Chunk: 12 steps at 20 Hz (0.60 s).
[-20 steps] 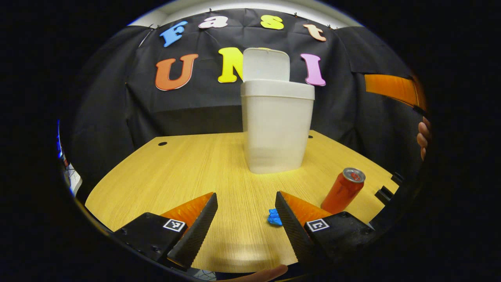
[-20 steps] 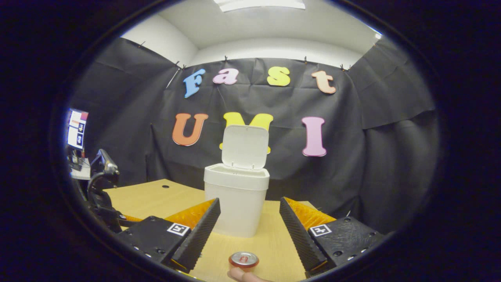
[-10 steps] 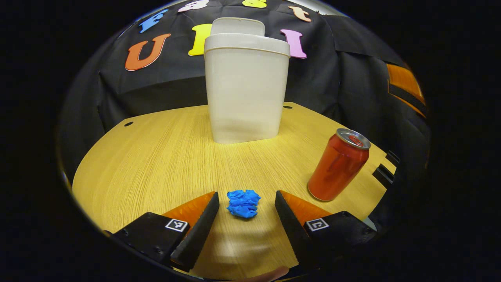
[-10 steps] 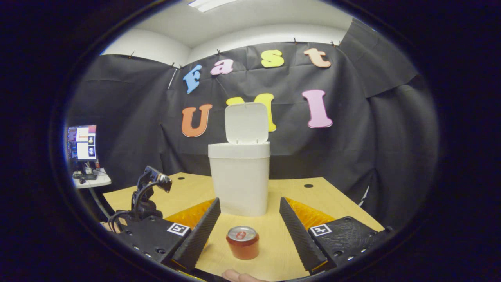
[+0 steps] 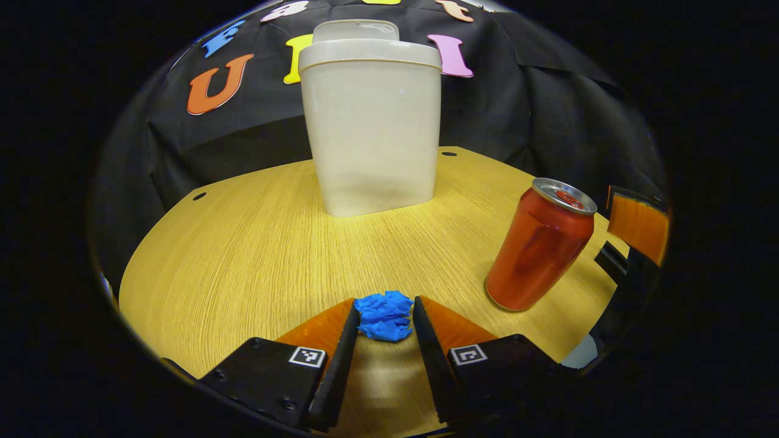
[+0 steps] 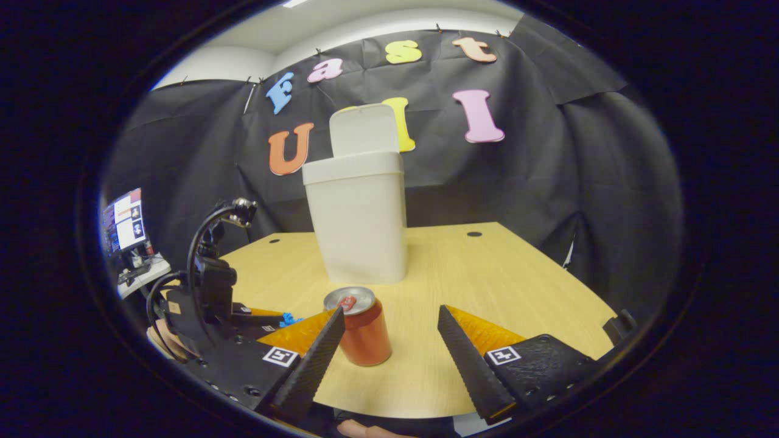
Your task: Press the lid of the desktop garbage bin to open it, pick up the crumpled paper on the desktop and throw it into the bin, then pick up the pop can on the desktop and drop it into the bin, and finally close the garbage bin lid.
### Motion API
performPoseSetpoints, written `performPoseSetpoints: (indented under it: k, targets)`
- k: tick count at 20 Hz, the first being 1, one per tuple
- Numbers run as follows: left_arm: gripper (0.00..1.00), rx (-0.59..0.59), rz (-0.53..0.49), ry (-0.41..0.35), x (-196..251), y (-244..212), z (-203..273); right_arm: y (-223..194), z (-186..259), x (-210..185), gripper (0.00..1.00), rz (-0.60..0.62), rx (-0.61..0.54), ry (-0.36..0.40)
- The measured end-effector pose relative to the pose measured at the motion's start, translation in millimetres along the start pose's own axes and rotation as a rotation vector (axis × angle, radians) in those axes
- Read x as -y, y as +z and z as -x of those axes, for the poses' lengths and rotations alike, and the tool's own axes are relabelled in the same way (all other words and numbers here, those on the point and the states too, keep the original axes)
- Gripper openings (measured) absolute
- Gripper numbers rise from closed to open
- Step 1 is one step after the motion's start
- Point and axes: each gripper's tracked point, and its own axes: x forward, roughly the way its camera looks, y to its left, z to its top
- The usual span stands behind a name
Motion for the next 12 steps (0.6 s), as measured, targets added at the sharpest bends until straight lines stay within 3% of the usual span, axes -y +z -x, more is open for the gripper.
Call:
performPoseSetpoints:
  k: [6, 12]
  targets:
    - [0.47, -0.010, 0.013, 0.048, -17.0, -1.0, 2.1, -13.1, -4.7, -9.7, 0.96, 0.038, -0.018, 0.000]
    - [0.45, 0.044, 0.070, 0.127, -59.2, 21.4, 26.1, -21.9, -19.1, -25.7, 0.94, 0.077, -0.028, 0.014]
